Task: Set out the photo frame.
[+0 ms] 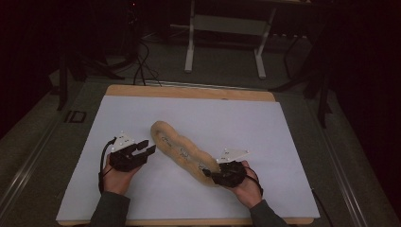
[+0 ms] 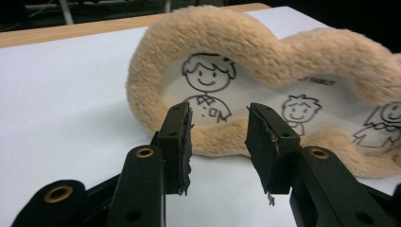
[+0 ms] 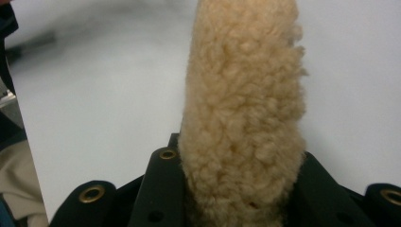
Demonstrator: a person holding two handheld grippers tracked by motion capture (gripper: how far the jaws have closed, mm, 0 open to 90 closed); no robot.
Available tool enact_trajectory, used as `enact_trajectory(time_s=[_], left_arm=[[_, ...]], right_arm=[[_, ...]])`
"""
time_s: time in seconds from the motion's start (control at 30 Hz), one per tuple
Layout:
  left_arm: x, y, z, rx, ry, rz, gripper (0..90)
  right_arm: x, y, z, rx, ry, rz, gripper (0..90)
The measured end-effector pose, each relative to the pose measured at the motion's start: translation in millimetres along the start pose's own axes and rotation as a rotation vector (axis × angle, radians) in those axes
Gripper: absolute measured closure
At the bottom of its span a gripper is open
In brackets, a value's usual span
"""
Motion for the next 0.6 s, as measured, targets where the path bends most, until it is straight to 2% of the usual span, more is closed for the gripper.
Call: enact_trajectory(time_s=[0.27, 0.6], left_arm=[[1.1, -2.9, -9.9, -0.040, -0.023, 0.006, 60.2], [5.7, 3.6, -13.4, -0.091, 0.019, -0.026, 59.6]], right_arm=[[0.0, -2.2, 0.5, -0.020, -0.016, 0.003, 73.3], [1.0, -5.8, -0.7, -0.040, -0.035, 0.011, 73.7]])
Point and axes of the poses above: each handheld gripper's, and its own axes: y roughly forward along the jaws, x roughly out of its underside, z roughly to its right, the point moved 9 cm from there along y, roughly forward along the jaws, and after that the axes turned 8 degrees about z, right-handed, at the moved point
